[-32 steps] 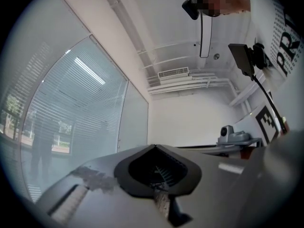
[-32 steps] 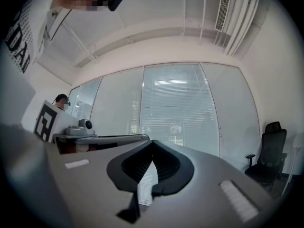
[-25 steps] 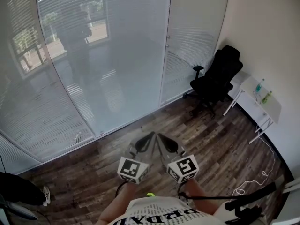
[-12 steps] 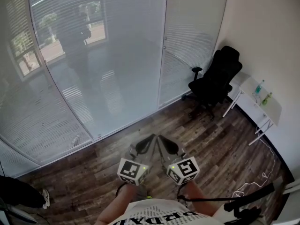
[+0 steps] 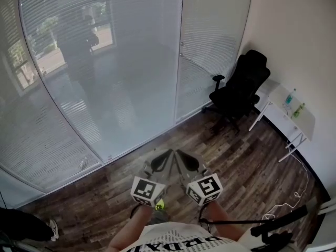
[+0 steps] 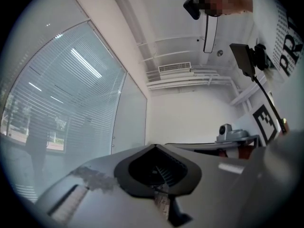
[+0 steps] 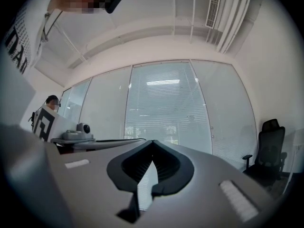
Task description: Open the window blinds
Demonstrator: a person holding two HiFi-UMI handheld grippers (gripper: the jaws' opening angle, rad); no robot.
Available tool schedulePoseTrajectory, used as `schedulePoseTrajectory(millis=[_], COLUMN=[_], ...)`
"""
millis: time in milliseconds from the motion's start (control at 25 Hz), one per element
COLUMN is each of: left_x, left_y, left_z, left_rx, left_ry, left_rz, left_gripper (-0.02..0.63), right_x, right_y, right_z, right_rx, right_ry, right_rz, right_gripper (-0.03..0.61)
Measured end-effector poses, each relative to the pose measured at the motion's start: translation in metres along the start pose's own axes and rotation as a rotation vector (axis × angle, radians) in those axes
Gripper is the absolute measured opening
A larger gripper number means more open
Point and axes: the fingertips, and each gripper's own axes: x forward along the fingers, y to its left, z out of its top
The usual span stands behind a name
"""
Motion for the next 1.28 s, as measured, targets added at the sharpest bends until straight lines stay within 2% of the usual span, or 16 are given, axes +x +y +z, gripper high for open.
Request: schedulePoseTrajectory(millis=[320, 920, 1280], left_x=[0.020, 0.062, 0.100], left_y=[0.044, 0.116, 0.149], left_z=[-0.002, -0.002, -0.019], left_rx=[-0.001, -0.022, -0.035], left_ry=[0.005, -0.036, -0.026], left_rz=[0.000, -0.028, -0.044], left_gripper=[-0.009, -0.009, -0.009], right_x=[0.047, 0.124, 0.164], right_y=[-0.015, -0.044, -0.080], right_z=[-0.004, -0.003, -0.019], right_rx=[0.011, -0.043, -0.050], right_ry=[-0.004, -0.006, 0.014], right_rz=[-0.005, -0.038, -0.059], right_gripper=[0.005, 0.005, 0.005])
